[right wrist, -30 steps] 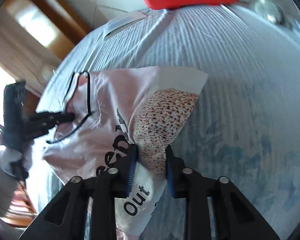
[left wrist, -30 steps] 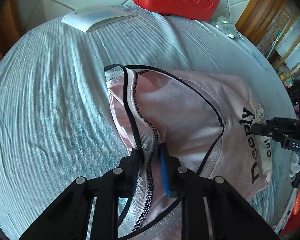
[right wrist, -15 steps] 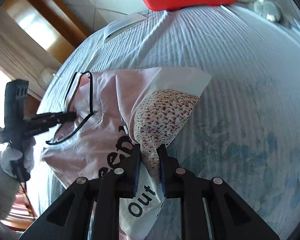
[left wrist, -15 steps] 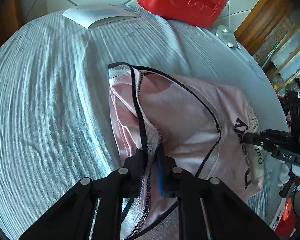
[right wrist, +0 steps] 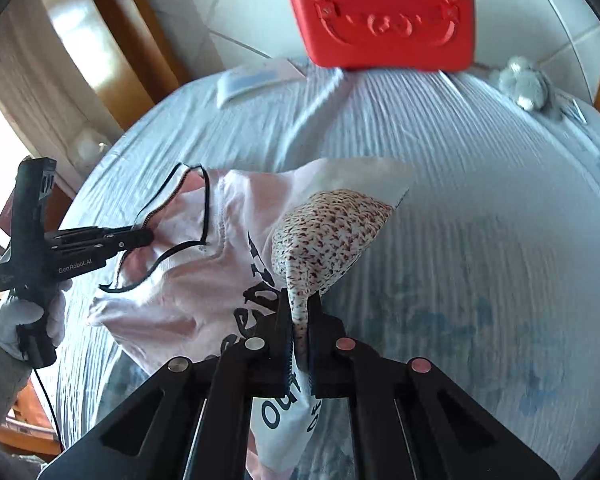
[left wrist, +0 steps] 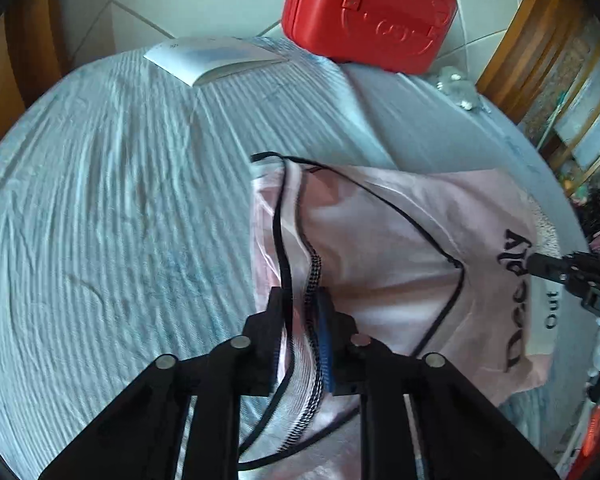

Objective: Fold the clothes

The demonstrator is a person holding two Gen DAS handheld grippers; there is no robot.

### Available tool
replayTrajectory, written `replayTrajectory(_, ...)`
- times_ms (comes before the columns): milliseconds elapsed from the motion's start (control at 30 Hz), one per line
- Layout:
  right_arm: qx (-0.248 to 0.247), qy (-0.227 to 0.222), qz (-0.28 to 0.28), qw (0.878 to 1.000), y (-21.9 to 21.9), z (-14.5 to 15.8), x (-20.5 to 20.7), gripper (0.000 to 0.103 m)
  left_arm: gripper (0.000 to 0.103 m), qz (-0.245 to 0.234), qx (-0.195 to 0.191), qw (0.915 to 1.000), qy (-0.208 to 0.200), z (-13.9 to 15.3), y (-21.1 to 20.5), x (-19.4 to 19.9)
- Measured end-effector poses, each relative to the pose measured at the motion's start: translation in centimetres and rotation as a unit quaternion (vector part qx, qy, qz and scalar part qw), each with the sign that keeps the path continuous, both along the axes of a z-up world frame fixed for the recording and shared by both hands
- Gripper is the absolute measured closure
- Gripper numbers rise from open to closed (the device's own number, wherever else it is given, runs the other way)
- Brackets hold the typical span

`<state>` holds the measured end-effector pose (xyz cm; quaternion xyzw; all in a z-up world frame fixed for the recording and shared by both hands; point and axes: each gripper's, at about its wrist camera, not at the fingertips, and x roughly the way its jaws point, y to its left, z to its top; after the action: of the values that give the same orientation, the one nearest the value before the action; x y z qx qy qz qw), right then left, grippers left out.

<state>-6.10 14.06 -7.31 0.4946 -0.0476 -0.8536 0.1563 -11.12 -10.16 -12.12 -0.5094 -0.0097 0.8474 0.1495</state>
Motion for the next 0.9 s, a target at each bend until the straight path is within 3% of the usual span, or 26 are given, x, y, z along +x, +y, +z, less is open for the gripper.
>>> replayTrajectory(33,0.003,0.000,-0.004,1.000,0.3,0.0,0.2,0.099,0.077,-0.002,-0.004,1.0000,0.000,-0.1,-0.1,0.0)
replayTrajectory(233,0.011,-0.010,-0.024,1.000,2.7,-0.8,1.1,0.099,0.071,-0.032,-0.017,0.9993,-0.007,-1.0,1.0,-0.5)
replayTrajectory(433,-0.008,-0.011,-0.021,1.000,3.2,-1.6,0.7,0.099,0.061,-0.012,-0.031,0.9994,-0.005,-1.6,1.0,-0.5)
replayTrajectory(700,-0.046,-0.027,-0.027,0.998,4.1,-2.6,-0.1,0.093,0.060,-0.019,0.023,0.9992,-0.027,-1.6,0.4,-1.0)
replayTrajectory(733,-0.048,-0.028,-0.028,0.998,4.1,-2.7,-0.2,0.090,0.062,-0.013,0.031,0.9989,-0.032,-1.6,0.2,-1.1)
replayTrajectory(800,-0.055,-0.027,-0.029,0.998,4.1,-2.8,-0.5,0.087,0.077,-0.019,0.016,0.9991,-0.036,-1.5,0.6,-0.9)
replayTrajectory(833,-0.054,-0.027,-0.030,0.998,4.1,-3.0,-0.7,0.079,0.085,-0.033,0.008,0.9989,-0.033,-1.4,1.2,-0.5)
replayTrajectory(900,-0.055,-0.027,-0.030,0.998,3.9,-3.3,-1.1,0.071,0.087,-0.051,-0.006,0.9984,-0.023,-1.7,2.3,0.2)
